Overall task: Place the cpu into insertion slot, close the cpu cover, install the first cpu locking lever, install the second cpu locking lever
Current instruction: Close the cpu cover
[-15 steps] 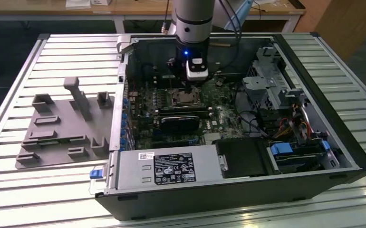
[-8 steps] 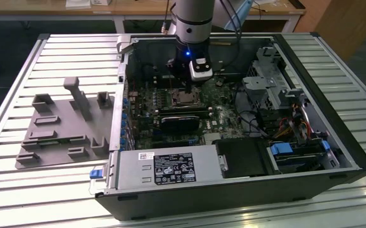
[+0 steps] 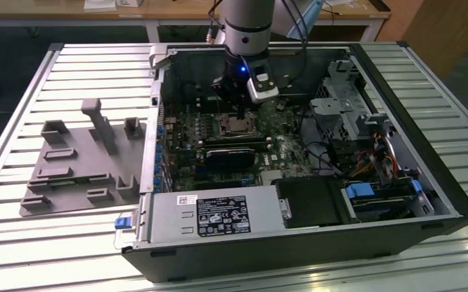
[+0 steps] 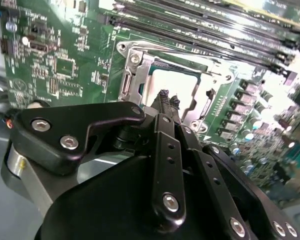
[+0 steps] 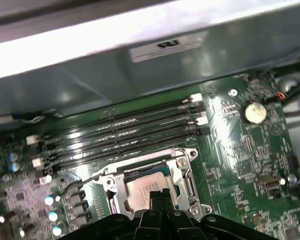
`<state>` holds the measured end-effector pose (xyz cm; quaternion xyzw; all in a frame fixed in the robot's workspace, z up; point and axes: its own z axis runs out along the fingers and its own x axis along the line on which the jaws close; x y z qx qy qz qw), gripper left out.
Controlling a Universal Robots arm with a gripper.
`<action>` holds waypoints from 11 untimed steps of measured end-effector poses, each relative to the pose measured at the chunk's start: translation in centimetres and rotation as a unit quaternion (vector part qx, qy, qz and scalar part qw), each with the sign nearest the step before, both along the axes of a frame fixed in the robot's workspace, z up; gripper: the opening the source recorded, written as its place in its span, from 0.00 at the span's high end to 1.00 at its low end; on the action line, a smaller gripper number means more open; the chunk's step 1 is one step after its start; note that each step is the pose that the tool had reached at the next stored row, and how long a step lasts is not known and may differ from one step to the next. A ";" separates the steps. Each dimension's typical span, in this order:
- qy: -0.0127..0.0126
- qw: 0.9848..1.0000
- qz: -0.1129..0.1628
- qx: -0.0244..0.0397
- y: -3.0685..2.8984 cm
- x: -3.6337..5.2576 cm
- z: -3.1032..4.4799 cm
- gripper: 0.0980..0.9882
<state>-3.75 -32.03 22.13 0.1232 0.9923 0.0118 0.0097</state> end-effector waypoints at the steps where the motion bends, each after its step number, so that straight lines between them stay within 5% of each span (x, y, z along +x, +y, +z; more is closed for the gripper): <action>1: 0.000 1.000 0.008 0.000 0.00 0.00 0.00 1.00; 3: -0.002 1.000 0.020 0.000 -0.01 0.00 -0.01 1.00; 11: -0.015 0.998 0.059 0.000 -0.12 -0.01 -0.09 1.00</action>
